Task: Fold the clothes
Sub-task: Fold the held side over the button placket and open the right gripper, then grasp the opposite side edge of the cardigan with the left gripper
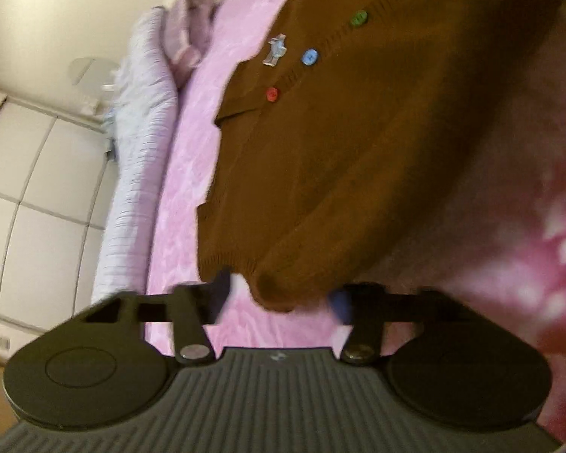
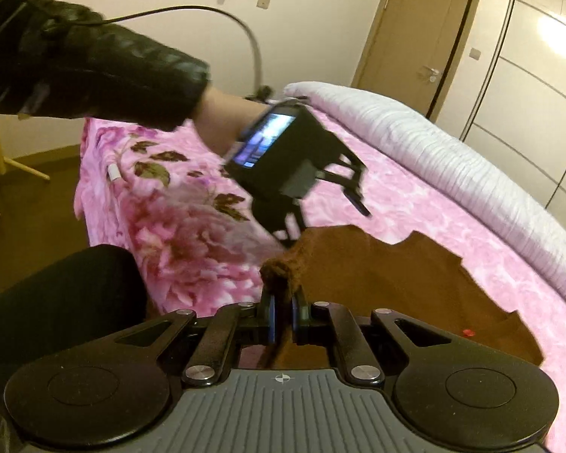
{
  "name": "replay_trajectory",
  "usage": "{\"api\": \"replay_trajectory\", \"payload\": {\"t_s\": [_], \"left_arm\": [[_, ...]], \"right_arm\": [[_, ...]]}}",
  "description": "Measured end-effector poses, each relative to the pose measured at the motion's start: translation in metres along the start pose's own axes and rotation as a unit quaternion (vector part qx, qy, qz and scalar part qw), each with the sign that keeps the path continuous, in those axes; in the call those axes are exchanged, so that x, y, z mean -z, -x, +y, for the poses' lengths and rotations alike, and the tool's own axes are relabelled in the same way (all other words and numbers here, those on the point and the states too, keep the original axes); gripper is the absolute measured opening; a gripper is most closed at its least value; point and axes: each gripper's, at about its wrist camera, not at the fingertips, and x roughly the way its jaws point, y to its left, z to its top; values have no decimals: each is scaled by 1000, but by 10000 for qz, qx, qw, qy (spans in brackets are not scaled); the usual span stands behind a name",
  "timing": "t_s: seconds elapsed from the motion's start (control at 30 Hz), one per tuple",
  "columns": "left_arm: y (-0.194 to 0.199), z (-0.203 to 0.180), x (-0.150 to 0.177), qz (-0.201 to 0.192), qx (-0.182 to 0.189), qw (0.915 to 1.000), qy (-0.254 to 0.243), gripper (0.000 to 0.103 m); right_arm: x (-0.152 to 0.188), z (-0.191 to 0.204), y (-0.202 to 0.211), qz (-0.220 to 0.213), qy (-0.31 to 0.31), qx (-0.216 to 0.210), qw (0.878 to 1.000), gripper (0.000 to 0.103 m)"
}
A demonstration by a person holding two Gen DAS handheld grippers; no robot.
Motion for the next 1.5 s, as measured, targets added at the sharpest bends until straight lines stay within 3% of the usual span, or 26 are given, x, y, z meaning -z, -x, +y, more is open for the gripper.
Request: {"api": "replay_trajectory", "payload": {"t_s": [0.03, 0.13, 0.23, 0.33, 0.43, 0.5, 0.57, 0.63, 0.7, 0.8, 1.0, 1.17, 1.37, 1.5], "left_arm": [[-5, 6, -3, 93, 133, 9998, 76, 6], [-6, 28, -18, 144, 271, 9992, 245, 6], [-4, 57, -54, 77, 39, 9999, 133, 6], [-8, 87, -119, -169, -291, 9993, -154, 6], [-28, 97, -199, -597, -537, 9955, -507, 6], [-55, 87, -251, -876, -470, 9930, -634, 7], [-92, 64, -291, -865, -149, 9935, -720, 15], [-122, 42, -311, -804, 196, 9939, -722, 16], [-134, 37, -307, -715, 426, 9959, -366, 16], [-126, 51, -275, -533, 594, 9953, 551, 23], [-84, 64, -209, -112, 797, 9766, 1993, 25], [-33, 41, -197, -279, 864, 9659, 2424, 26], [-3, 10, -206, -507, 958, 9581, 2651, 32], [1, -2, -211, -539, 1109, 9484, 2921, 32]], "right_arm": [[2, -3, -1, -36, -65, -57, 10000, 6], [7, -14, 7, -204, -362, -168, 9990, 6], [18, -38, 32, -505, -777, 67, 9957, 6], [39, -70, 72, -813, -1418, 540, 9851, 6], [75, -103, 117, -972, -2269, 1136, 9624, 6], [107, -120, 141, -898, -2857, 1506, 9422, 6], [145, -135, 153, -667, -3581, 1725, 9152, 6], [178, -147, 153, -402, -4216, 1741, 8890, 6], [197, -154, 146, -236, -4507, 1614, 8776, 6], [206, -158, 139, -247, -4619, 1438, 8749, 6], [215, -164, 134, -354, -4974, 1112, 8597, 6], [220, -164, 147, -492, -5231, 1305, 8408, 6], [255, -157, 168, -486, -5919, 1501, 7904, 6], [260, -145, 169, -369, -6044, 1431, 7829, 0]]}}
